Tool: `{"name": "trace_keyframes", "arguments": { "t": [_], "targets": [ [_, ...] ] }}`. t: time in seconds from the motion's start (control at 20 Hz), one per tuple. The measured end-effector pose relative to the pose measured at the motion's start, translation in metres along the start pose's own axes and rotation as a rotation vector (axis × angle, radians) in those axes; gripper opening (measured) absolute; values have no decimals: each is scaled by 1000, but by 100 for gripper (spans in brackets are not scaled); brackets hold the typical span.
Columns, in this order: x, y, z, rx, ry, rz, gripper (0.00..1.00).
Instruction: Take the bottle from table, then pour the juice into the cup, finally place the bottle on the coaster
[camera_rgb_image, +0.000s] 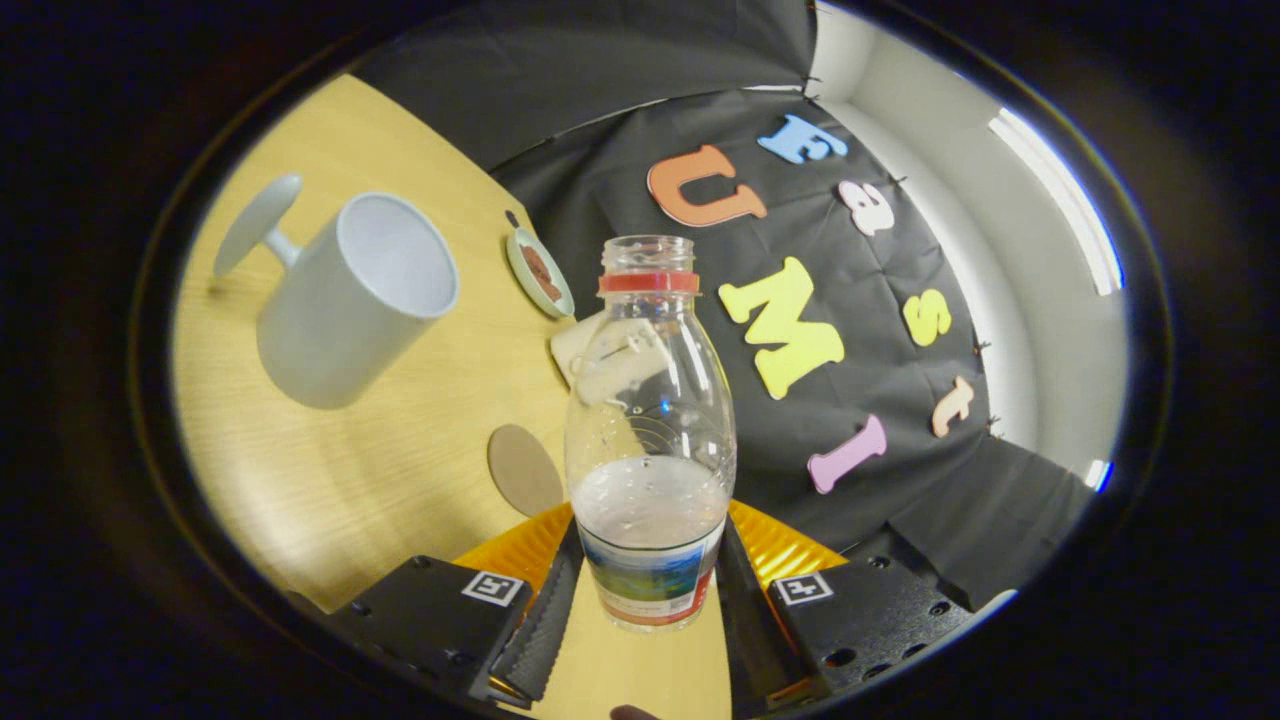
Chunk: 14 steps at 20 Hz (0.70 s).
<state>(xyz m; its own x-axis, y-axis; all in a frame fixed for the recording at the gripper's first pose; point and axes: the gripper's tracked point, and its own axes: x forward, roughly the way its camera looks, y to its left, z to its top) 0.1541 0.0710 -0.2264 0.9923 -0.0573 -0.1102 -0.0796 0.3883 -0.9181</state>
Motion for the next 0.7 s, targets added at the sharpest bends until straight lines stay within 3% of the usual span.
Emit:
{"name": "trace_keyframes", "arguments": {
  "t": [0.45, 0.7],
  "targets": [
    [6, 6, 4, -298, -17, -43, 76],
    [1, 2, 10, -377, -50, -50, 76]
  ]
}}
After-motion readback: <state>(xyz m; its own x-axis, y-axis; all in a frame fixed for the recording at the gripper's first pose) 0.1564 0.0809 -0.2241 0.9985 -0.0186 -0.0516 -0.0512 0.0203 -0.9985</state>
